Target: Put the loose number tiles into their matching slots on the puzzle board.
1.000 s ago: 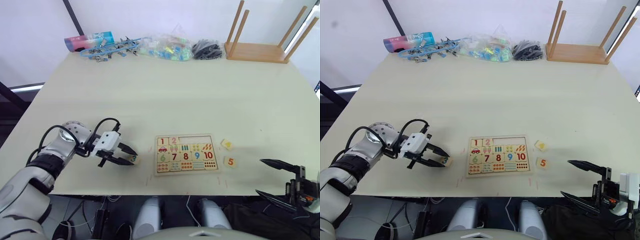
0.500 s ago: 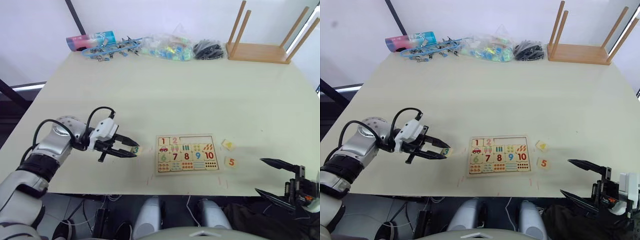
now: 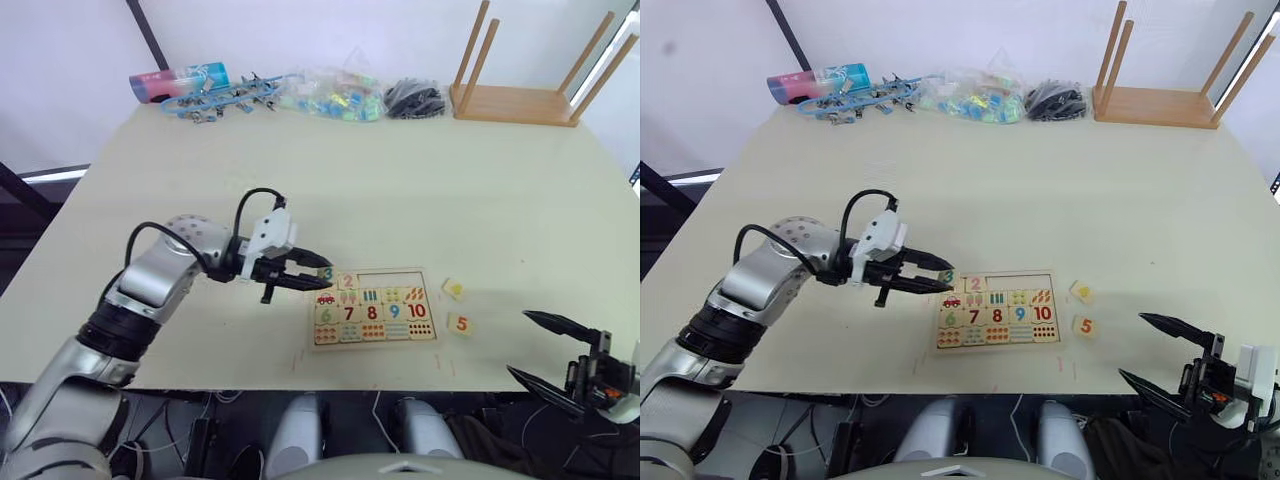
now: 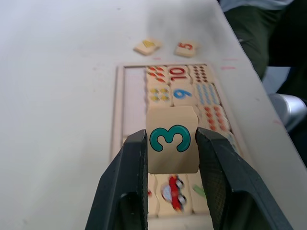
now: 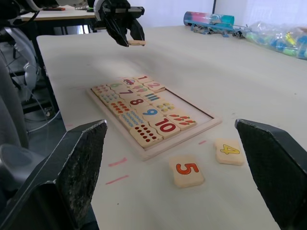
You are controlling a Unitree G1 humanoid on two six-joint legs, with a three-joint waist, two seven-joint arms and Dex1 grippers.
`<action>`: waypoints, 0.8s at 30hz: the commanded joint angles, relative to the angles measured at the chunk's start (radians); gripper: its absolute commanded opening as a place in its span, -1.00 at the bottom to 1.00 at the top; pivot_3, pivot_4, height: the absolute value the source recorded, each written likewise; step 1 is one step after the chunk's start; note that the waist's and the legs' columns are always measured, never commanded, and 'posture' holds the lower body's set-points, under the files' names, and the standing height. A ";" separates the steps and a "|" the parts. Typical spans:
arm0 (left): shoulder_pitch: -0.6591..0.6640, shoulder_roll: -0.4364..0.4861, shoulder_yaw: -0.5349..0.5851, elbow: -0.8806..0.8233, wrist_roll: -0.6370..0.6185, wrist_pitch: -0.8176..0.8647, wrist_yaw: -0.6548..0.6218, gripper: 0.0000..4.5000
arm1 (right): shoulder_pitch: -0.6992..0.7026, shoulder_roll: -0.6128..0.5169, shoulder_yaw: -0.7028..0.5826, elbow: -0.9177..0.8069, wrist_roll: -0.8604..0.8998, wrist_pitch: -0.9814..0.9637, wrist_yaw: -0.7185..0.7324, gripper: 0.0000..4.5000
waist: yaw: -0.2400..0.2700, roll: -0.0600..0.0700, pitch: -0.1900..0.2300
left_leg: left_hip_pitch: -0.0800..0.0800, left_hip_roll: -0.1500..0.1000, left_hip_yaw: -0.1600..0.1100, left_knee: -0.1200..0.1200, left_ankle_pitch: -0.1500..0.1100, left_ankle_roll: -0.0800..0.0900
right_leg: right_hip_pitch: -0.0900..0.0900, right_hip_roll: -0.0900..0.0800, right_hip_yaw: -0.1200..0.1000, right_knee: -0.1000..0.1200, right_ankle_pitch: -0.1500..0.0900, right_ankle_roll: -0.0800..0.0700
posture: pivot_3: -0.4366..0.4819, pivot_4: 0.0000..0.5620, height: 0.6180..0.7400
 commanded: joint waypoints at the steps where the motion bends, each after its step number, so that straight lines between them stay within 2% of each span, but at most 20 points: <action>1: -0.048 -0.050 -0.005 -0.035 0.079 0.036 0.040 -0.57 | 0.015 0.005 -0.026 -0.049 0.009 -0.018 -0.021 1.00 | 0.001 0.000 0.000 | 0.000 0.000 0.000 0.000 0.000 0.000 | 0.000 0.000 0.000 0.000 0.000 0.000 | -0.05 -0.47 0.95; 6: -0.098 -0.135 -0.049 -0.017 0.178 0.073 0.067 -0.57 | 0.030 0.011 -0.026 -0.073 0.005 -0.021 -0.047 1.00 | 0.002 0.000 0.000 | 0.000 -0.001 0.000 0.000 0.000 0.000 | 0.000 0.000 0.000 0.000 0.000 0.000 | -0.05 -0.47 0.95; 12: -0.146 -0.190 -0.122 0.028 0.322 0.043 0.062 -0.57 | 0.052 0.019 -0.024 -0.100 0.001 -0.026 -0.070 1.00 | 0.001 0.000 0.000 | 0.000 -0.001 0.000 0.000 0.000 0.000 | 0.000 0.001 0.001 0.000 0.000 0.000 | -0.05 -0.47 0.95; 24: -0.221 -0.295 -0.168 0.114 0.424 0.117 0.030 -0.57 | 0.070 0.030 -0.018 -0.124 -0.007 -0.038 -0.107 1.00 | 0.001 0.000 0.000 | -0.001 -0.001 0.000 0.001 0.000 0.000 | 0.000 0.001 0.001 0.000 0.000 0.000 | -0.05 -0.47 0.95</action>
